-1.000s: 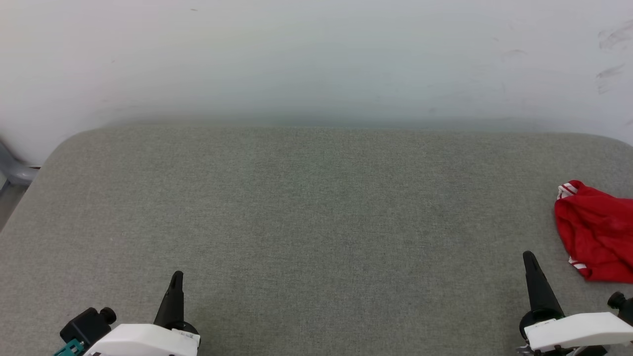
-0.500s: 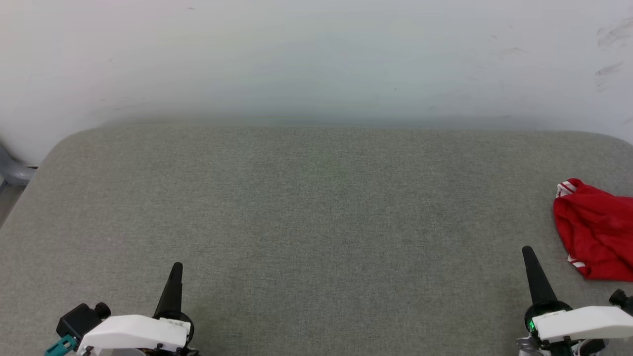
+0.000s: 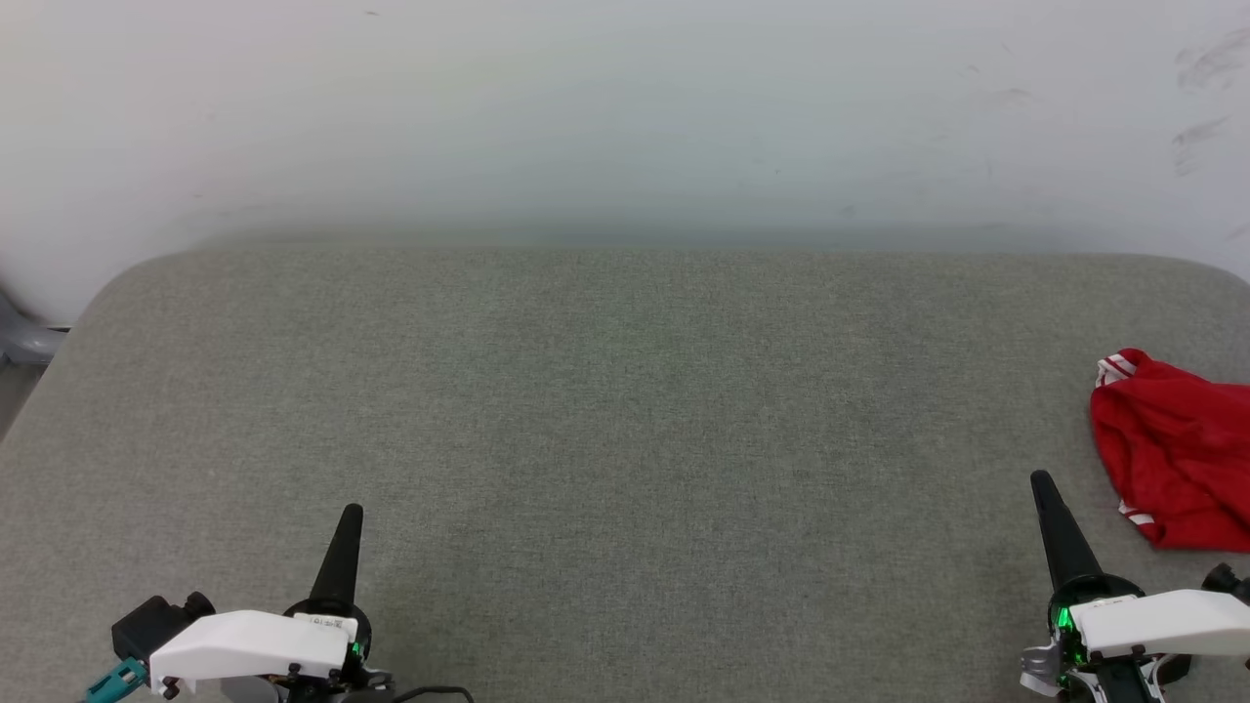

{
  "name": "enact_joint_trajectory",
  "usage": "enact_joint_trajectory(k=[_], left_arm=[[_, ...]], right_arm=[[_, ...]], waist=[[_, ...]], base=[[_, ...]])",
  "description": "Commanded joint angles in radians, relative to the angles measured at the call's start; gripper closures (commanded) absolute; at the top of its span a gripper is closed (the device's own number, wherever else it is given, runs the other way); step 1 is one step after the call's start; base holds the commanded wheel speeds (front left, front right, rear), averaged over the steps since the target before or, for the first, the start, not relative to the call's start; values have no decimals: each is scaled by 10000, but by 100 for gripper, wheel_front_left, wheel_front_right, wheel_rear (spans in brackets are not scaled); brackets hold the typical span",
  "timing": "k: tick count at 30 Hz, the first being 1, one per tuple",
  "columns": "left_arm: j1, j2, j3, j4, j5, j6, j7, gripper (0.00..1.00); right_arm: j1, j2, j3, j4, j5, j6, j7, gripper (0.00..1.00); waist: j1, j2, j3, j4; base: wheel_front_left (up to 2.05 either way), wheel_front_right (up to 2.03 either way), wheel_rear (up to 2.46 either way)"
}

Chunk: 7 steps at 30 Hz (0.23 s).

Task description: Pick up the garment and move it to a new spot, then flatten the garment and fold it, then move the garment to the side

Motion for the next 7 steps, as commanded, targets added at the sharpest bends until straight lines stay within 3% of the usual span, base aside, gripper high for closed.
enact_joint_trajectory(k=[1,7], left_arm=[[-267,7,70,-9,-310,-80,86,100],[-355,1,121,57,-878,-114,239,100]], right_arm=[[-216,0,-34,1,300,-2,89,100],[-296,9,-60,68,839,-3,232,100]], waist=[[0,0,6,-5],[0,0,24,-22]], base=[[0,0,0],[0,0,0]])
